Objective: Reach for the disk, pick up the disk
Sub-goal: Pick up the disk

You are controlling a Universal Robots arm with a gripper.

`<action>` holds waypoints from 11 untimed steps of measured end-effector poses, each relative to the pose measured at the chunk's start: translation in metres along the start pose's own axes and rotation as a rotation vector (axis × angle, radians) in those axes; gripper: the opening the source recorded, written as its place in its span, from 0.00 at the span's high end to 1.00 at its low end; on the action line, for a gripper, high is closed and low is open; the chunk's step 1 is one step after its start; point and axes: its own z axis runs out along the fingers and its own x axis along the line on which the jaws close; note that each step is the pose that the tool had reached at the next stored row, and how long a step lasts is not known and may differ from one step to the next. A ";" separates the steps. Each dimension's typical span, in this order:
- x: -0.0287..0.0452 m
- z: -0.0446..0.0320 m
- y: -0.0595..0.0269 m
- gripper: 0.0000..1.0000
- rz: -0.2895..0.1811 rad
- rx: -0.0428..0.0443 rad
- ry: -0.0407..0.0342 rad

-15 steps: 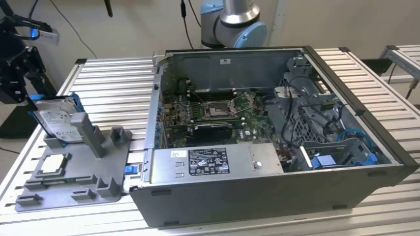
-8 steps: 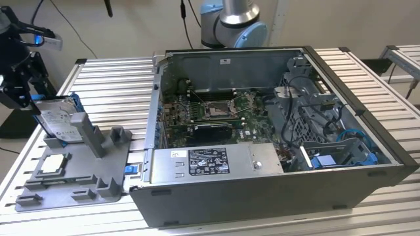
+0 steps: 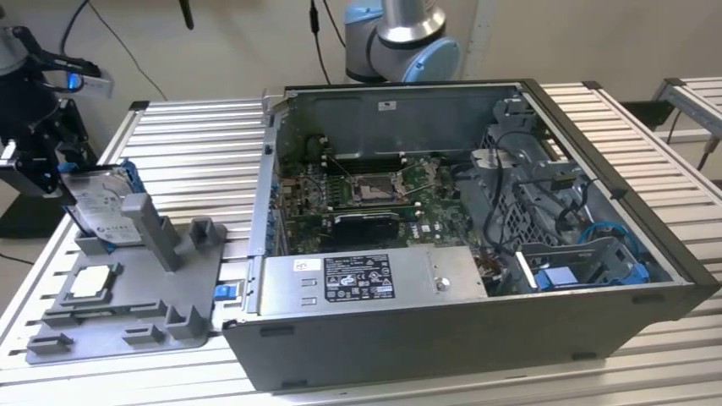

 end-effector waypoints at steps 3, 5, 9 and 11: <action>-0.0006 0.0055 0.0002 0.00 0.000 0.0001 -0.0001; -0.0011 0.0092 0.0005 0.00 0.000 0.0001 0.0000; -0.0017 0.0164 0.0014 0.00 -0.001 0.0000 0.0000; -0.0020 0.0202 0.0017 0.00 -0.002 0.0001 -0.0002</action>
